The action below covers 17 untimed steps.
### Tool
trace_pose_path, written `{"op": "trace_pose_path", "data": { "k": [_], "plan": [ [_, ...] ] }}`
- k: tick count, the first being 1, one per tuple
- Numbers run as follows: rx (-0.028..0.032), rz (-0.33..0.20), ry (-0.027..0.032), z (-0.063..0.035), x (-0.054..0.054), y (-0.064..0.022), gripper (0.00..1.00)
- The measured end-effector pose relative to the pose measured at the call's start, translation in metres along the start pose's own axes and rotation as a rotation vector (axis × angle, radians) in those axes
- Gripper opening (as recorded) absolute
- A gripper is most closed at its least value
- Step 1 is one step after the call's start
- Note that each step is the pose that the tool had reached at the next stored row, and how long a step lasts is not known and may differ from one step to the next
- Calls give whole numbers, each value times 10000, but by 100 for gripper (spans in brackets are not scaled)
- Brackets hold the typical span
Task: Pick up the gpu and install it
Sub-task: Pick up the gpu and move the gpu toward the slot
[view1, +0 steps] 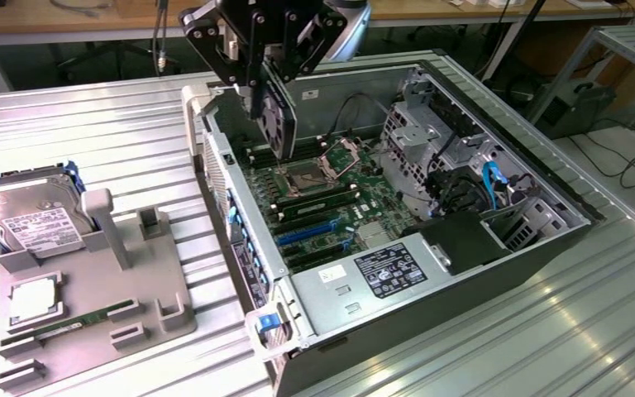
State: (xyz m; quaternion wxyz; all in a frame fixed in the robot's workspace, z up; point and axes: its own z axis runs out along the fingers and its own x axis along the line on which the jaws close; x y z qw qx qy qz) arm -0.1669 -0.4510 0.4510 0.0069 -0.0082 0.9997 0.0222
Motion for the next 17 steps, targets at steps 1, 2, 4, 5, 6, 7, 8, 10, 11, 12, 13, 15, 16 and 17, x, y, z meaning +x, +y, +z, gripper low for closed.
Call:
{"op": "trace_pose_path", "data": {
  "k": [1, 2, 4, 5, 6, 7, 8, 10, 11, 12, 13, 15, 16, 17],
  "plan": [
    [1, 1, 1, 0, -10, 0, 28],
    [1, 1, 1, 0, -18, 0, 28],
    [2, 0, 0, 1, -36, 0, 28],
    [4, 0, 1, 1, -44, -1, 28],
    [7, 0, 0, 4, -111, -2, 28],
    [10, 1, 1, 7, -178, -3, 28],
    [12, 0, 1, 8, -222, -4, 28],
    [14, 1, 1, 14, -324, -6, 28],
    [15, 0, 1, 17, -369, -6, 28],
    [16, 0, 1, 23, -461, -8, 28],
    [17, 0, 1, 28, -533, -10, 28],
    [18, 0, 0, 44, -718, -14, 28],
    [19, 0, 1, 50, -851, -16, 28],
    [21, 1, 1, 57, -970, -18, 28]
  ]
}}
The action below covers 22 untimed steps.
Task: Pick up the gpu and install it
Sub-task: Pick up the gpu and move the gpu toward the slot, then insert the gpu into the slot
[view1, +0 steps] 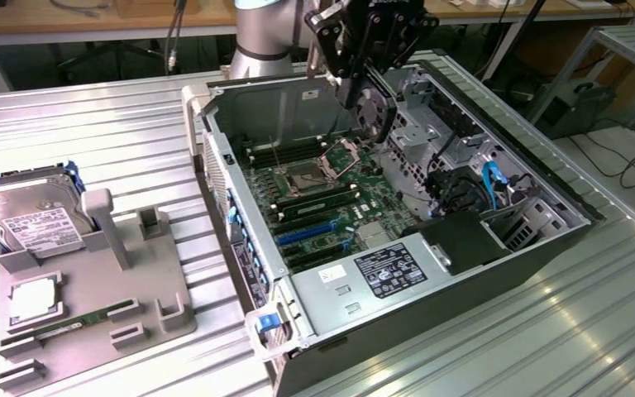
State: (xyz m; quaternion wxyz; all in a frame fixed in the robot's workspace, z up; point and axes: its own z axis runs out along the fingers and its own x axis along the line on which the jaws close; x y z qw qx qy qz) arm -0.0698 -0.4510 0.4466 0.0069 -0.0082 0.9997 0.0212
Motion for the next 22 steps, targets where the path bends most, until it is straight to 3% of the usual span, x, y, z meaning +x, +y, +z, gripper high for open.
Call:
{"op": "trace_pose_path", "data": {
  "k": [2, 6, 22],
  "plan": [
    [0, 0, 0, 13, -197, -4, 28],
    [0, 0, 0, 19, -291, -6, 28],
    [-1, -39, 1, 20, -298, -6, 28]
  ]
}}
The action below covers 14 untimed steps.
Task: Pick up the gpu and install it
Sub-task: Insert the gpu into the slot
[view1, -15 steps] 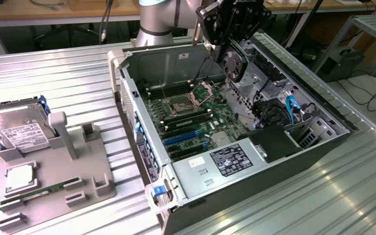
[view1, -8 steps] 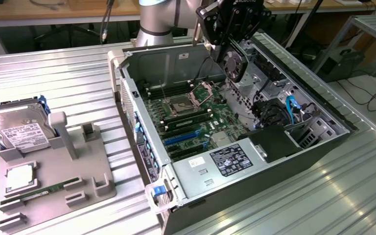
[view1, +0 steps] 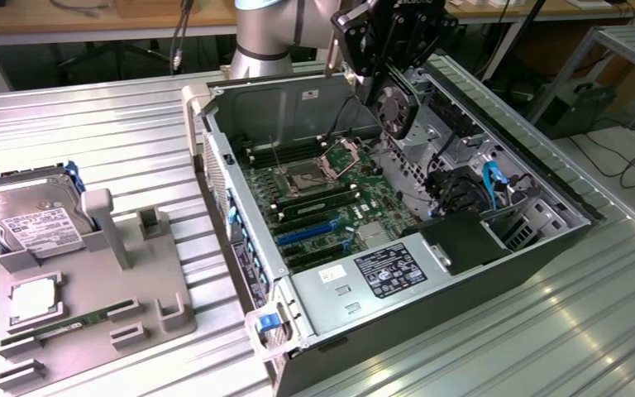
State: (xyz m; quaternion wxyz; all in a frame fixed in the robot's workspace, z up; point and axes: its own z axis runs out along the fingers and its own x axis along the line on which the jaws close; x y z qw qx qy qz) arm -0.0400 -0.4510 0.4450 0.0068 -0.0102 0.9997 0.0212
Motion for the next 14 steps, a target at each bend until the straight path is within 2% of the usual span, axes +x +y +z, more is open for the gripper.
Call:
{"op": "trace_pose_path", "data": {
  "k": [14],
  "plan": [
    [-7, -571, 24, 0, 0, 0, 28]
  ]
}}
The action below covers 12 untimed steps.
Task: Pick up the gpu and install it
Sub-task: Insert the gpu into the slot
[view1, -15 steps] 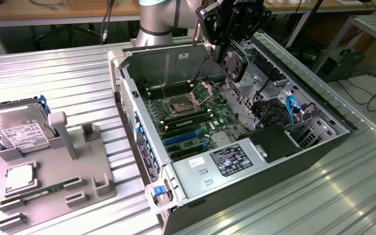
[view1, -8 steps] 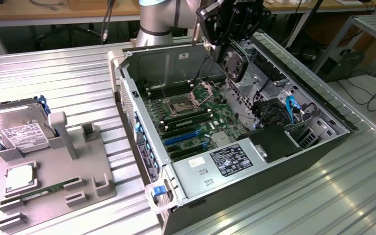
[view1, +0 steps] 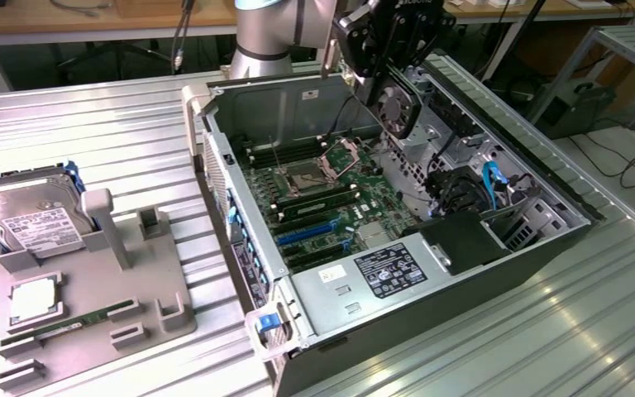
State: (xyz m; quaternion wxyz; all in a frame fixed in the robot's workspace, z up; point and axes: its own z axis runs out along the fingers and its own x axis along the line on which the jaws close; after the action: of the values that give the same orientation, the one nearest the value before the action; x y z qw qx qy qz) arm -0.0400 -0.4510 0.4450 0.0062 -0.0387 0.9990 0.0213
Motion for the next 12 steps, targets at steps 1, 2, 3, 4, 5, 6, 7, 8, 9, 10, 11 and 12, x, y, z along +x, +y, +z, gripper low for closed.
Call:
{"op": "trace_pose_path", "data": {
  "k": [1, 2, 3, 4, 5, 6, 7, 8, 9, 10, 11, 12],
  "plan": [
    [-1, -61, 3, 0, 0, 0, 28],
    [-2, -121, 5, 0, 0, 0, 28],
    [-3, -213, 9, 0, 0, 0, 28],
    [-4, -278, 12, 0, 0, 0, 28],
    [-5, -365, 16, 0, 0, 0, 28],
    [-6, -432, 18, 0, 0, 0, 28],
    [-7, -517, 22, 0, 0, 0, 28],
    [-8, -581, 25, 0, 0, 0, 28],
    [-10, -674, 28, 0, 0, 0, 28],
    [-11, -740, 31, 0, 0, -1, 28],
    [-12, -807, 34, 0, 0, -1, 28],
    [-12, -857, 36, 0, 0, -1, 28]
  ]
}}
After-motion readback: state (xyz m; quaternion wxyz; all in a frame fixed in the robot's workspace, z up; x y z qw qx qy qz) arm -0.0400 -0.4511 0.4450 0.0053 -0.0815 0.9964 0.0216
